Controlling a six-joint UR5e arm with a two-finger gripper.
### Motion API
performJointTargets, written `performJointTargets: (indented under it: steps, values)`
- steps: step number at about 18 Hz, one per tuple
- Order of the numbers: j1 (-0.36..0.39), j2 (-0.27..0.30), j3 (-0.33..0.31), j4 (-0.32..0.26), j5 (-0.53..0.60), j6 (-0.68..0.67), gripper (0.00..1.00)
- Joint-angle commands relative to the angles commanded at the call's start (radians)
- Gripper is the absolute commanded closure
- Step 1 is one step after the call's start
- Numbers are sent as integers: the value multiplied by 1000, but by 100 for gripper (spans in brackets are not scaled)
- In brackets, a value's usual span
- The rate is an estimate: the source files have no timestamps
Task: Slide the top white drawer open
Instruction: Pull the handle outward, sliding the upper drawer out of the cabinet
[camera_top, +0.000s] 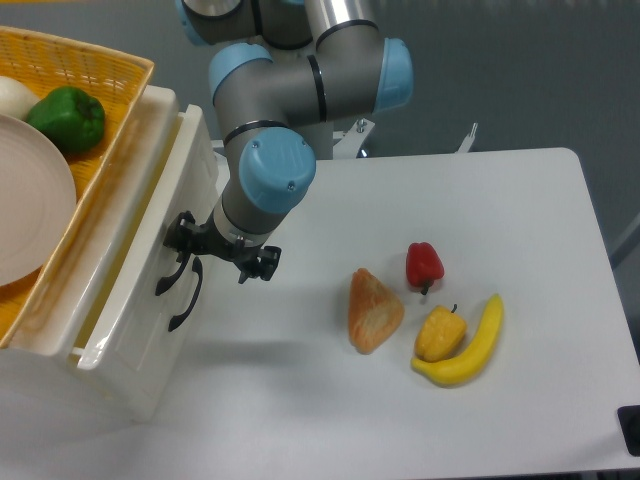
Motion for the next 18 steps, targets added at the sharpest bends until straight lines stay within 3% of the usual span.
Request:
performJointTargets:
  steps: [18]
  values:
    - [43, -17, 41, 3, 14, 9, 0]
